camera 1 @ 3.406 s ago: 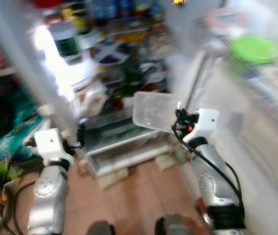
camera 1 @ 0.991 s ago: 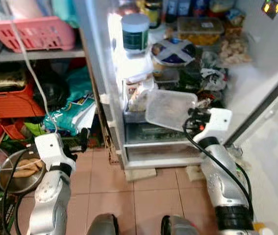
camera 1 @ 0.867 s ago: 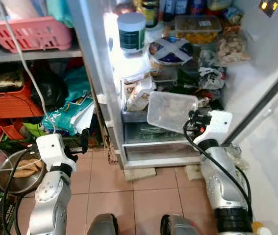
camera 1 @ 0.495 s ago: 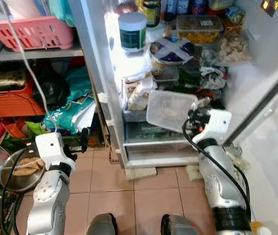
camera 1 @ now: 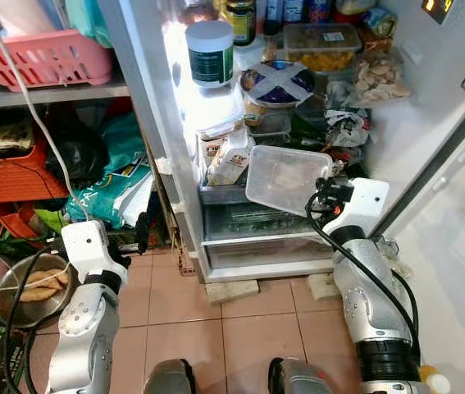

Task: Restocking fridge

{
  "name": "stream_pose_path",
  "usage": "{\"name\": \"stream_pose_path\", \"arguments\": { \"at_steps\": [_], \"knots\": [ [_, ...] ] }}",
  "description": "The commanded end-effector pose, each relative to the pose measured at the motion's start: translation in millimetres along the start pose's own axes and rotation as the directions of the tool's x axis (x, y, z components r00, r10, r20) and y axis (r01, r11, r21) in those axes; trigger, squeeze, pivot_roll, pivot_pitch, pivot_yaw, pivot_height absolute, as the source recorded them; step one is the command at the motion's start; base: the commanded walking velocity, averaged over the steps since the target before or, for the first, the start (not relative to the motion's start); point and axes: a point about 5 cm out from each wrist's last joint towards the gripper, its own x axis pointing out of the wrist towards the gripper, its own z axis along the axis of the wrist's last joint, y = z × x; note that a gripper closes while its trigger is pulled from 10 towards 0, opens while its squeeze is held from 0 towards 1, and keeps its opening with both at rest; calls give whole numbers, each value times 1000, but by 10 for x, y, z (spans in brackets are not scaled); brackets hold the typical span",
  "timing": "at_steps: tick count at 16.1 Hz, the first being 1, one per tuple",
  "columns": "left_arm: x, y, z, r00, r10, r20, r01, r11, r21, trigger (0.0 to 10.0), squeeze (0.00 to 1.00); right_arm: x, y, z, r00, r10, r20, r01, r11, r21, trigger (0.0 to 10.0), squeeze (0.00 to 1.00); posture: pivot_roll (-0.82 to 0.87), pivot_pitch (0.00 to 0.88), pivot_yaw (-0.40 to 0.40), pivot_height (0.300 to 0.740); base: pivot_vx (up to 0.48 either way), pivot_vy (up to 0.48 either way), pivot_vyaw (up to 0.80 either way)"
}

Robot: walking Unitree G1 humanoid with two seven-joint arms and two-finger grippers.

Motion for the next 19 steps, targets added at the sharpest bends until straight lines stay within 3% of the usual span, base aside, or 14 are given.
{"name": "stream_pose_path", "arguments": {
  "at_steps": [1, 9, 11, 14, 19],
  "knots": [
    [9, 0, -7, 1000, -1, 0, 1, 1000, 3, 10000, 0, 4, -12, 5, 1000, 4, 6, -4, 1000, -5, 10000, 0, 79, 95, 43, 740, 0, 0, 0],
    [26, -12, -12, 1000, -4, 5, 4, 1000, 4, 10000, 0, 24, -6, 30, 1000, 4, 15, -4, 1000, -1, 10000, 0, 77, 90, 42, 740, 232, 0, 0],
    [24, -17, -15, 1000, -5, 7, 4, 1000, 5, 10000, 0, 48, 2, 107, 999, 14, 49, -17, 998, 61, 10000, 0, 77, 90, 43, 740, 285, 0, 0],
    [42, -8, -8, 1000, -8, 9, 8, 1000, 22, 10000, 0, 129, 11, 308, 993, 42, 110, -52, 994, 95, 10000, 0, 77, 89, 47, 740, 0, 0, 0],
    [46, -1, -7, 1000, -5, 8, 5, 1000, 24, 10000, 0, 99, -86, 357, 987, 127, 99, -137, 985, 105, 10000, 0, 76, 95, 53, 740, 0, 0, 0]
  ]
}}
